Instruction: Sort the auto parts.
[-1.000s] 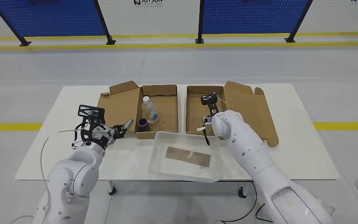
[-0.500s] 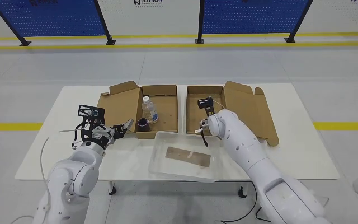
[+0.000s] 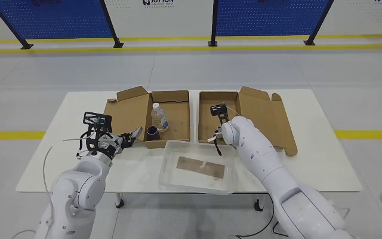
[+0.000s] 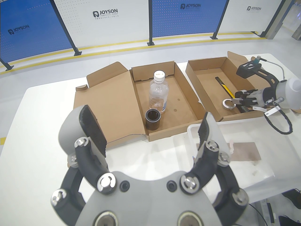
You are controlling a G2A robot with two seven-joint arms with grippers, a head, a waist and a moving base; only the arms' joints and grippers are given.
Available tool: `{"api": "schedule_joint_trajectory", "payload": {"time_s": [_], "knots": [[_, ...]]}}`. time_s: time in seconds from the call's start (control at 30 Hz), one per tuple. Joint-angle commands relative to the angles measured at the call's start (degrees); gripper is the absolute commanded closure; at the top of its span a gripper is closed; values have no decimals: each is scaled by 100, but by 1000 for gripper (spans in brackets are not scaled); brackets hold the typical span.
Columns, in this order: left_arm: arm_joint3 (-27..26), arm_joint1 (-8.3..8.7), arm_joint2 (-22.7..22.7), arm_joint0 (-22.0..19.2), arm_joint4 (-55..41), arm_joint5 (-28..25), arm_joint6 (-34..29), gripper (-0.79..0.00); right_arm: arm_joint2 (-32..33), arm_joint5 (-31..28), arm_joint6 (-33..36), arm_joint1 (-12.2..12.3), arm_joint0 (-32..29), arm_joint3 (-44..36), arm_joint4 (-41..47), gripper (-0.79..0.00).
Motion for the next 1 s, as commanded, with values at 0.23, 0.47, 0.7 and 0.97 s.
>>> {"api": "schedule_joint_trajectory", "payload": {"time_s": [0.23, 0.47, 0.7, 0.97], "knots": [[0, 0, 0, 0, 0, 0, 0, -785, 423, -13, -641, 152, -249, -816, 7, -215], [0, 0, 0, 0, 0, 0, 0, -785, 1394, -108, -1318, 472, -1322, -2720, 330, -677], [0, 0, 0, 0, 0, 0, 0, -785, 2431, -310, -1316, 768, -2778, -4831, 444, -785], [0, 0, 0, 0, 0, 0, 0, -785, 3252, -538, -1482, 935, -4141, -6609, 726, -785]]}}
